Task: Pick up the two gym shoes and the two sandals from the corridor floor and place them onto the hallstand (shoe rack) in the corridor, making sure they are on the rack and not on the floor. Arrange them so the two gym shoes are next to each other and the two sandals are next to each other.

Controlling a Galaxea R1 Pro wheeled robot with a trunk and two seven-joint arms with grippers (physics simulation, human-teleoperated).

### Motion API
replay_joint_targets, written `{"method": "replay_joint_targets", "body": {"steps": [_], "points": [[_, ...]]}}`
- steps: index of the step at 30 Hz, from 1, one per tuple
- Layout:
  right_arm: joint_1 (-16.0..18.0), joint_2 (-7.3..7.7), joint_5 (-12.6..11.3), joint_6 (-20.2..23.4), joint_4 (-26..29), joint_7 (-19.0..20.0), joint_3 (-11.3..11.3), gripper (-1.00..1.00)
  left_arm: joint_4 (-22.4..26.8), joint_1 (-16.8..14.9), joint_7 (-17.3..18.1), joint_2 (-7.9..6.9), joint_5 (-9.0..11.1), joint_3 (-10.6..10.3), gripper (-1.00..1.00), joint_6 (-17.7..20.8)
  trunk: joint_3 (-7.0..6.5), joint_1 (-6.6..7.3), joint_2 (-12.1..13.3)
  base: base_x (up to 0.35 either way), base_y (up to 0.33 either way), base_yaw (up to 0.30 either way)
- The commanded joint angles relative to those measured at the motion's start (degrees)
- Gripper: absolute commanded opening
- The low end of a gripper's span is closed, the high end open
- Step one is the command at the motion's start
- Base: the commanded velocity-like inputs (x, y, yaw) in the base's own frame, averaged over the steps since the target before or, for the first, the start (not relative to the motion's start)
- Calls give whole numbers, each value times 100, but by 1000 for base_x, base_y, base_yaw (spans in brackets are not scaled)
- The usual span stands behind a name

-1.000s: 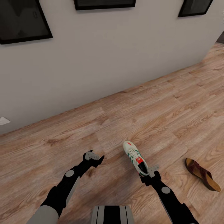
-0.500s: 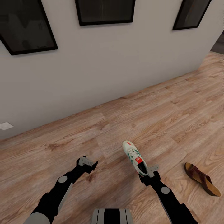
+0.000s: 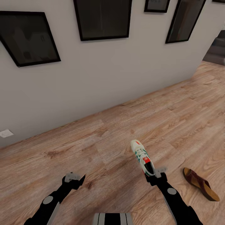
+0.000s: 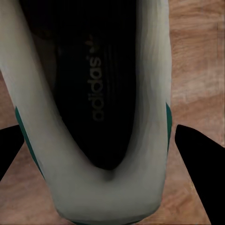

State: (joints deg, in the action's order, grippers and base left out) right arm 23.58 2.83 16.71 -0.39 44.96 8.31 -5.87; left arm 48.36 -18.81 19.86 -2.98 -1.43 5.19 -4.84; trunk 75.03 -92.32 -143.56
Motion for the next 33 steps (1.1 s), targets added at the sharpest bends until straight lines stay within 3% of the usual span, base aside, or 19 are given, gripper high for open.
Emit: {"method": "replay_joint_targets", "body": {"steps": [1, 5, 12, 25, 29, 33], "points": [[0, -4, 32, -25, 0, 46, -226, -100, -22, 92, 34, 1, -12, 112, 100, -31, -28, 3, 0, 0, 0, -99], [-8, 4, 4, -119, -12, 53, -622, -100, -143, 251, 35, 0, -8, 392, 100, -79, -151, 13, 6, 0, 0, -101], [-71, 7, -4, -424, -28, 51, -886, -100, -578, 340, 29, 15, -25, 838, 100, -658, -367, 32, 15, 0, 0, -102], [-628, -45, -25, -1253, -220, 56, -925, -100, -1237, 365, -295, 57, -32, 947, 100, -956, -769, 65, 33, 0, 0, -102], [-698, -45, -26, -1576, -533, 55, -928, -100, -1274, 407, -321, 61, -17, 953, 100, -961, -875, 153, 193, 0, 0, -100], [-735, -38, -19, -2370, -1430, 43, -933, -100, -1291, 596, -401, 66, -11, 966, 100, -968, -982, 241, 353, 0, 0, -100]]}}
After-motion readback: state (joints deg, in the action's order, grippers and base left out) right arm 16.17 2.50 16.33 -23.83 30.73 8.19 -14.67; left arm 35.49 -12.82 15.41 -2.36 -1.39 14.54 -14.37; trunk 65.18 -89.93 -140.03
